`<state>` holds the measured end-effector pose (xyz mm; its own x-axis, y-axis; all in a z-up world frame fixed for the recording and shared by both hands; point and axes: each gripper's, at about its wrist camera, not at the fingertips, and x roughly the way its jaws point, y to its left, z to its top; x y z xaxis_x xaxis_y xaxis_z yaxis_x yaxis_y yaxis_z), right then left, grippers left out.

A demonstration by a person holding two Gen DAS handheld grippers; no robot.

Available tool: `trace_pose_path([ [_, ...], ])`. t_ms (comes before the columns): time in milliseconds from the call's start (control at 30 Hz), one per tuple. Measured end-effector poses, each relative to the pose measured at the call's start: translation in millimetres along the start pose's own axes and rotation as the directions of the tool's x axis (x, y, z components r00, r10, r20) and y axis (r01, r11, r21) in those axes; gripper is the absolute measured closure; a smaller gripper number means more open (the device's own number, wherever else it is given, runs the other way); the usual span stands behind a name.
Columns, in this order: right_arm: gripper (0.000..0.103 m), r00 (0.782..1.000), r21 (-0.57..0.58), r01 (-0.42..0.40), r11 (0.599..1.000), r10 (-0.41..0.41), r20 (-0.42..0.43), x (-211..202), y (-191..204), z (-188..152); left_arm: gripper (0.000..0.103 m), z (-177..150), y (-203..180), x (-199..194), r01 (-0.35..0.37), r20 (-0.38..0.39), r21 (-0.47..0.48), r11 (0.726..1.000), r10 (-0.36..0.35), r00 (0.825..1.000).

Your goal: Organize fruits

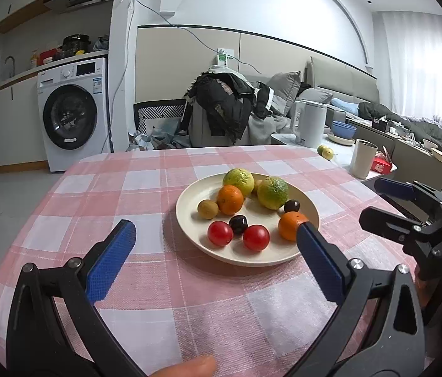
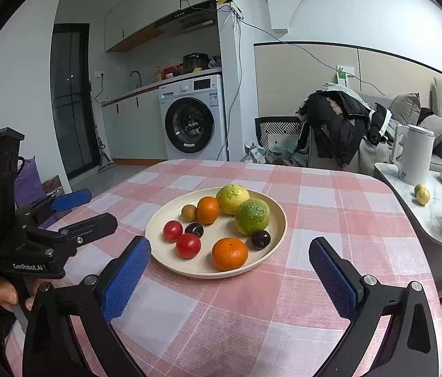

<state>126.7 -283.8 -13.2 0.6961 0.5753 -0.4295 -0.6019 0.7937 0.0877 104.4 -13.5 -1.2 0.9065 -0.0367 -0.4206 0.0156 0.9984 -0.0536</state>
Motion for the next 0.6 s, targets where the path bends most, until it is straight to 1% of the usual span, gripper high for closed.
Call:
trace_pose_path([
  [233,0.0,1.0,0.012,-0.004,1.0,0.004,0.01,-1.0,-2.6,0.4,0.001,0.4,-0.5,0.1,0.024,-0.004,0.001,1.0,-0.024,1.0],
  [600,0.0,1.0,0.01,-0.006,1.0,0.006,0.016,-0.7,-0.4,0.2,0.001,1.0,-0.6,0.2,0.024,-0.005,0.001,1.0,-0.024,1.0],
])
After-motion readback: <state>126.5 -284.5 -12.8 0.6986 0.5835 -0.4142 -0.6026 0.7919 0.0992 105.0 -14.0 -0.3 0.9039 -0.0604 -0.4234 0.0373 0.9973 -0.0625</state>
